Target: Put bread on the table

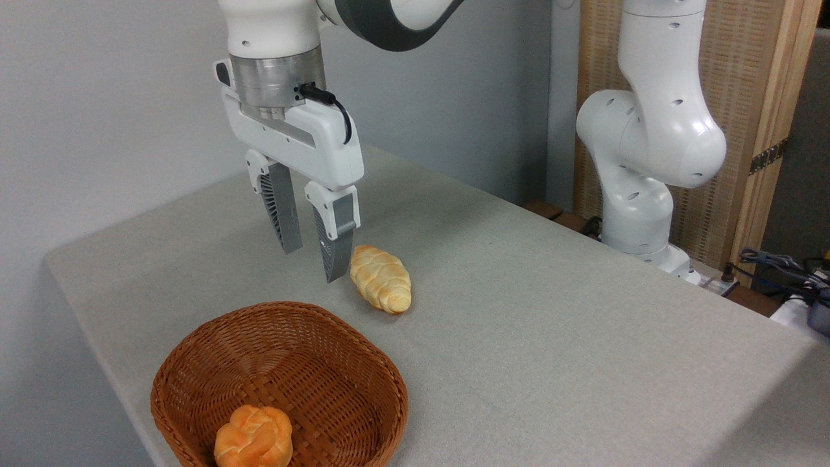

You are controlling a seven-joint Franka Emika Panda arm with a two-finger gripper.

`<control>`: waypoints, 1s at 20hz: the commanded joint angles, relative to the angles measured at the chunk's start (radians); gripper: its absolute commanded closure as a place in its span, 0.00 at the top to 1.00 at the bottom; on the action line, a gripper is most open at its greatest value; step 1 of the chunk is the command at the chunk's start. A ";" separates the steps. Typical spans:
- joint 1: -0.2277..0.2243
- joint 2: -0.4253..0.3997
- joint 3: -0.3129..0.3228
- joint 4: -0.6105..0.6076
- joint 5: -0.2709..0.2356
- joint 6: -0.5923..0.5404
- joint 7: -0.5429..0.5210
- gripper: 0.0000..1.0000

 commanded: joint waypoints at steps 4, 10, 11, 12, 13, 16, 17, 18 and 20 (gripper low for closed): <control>-0.006 -0.012 0.008 -0.004 -0.006 0.010 0.002 1.00; -0.006 -0.012 0.008 -0.004 -0.005 0.010 0.005 1.00; -0.004 -0.012 0.008 -0.004 -0.005 0.010 0.007 1.00; -0.004 -0.012 0.008 -0.004 -0.005 0.010 0.007 1.00; -0.004 -0.012 0.008 -0.004 -0.005 0.010 0.008 1.00; -0.004 -0.012 0.010 -0.004 -0.006 0.010 0.010 1.00; -0.004 -0.011 0.010 -0.004 -0.006 0.010 0.010 1.00; -0.004 -0.011 0.010 -0.001 -0.005 0.013 0.010 1.00; -0.004 -0.011 0.013 0.008 -0.005 0.014 0.010 1.00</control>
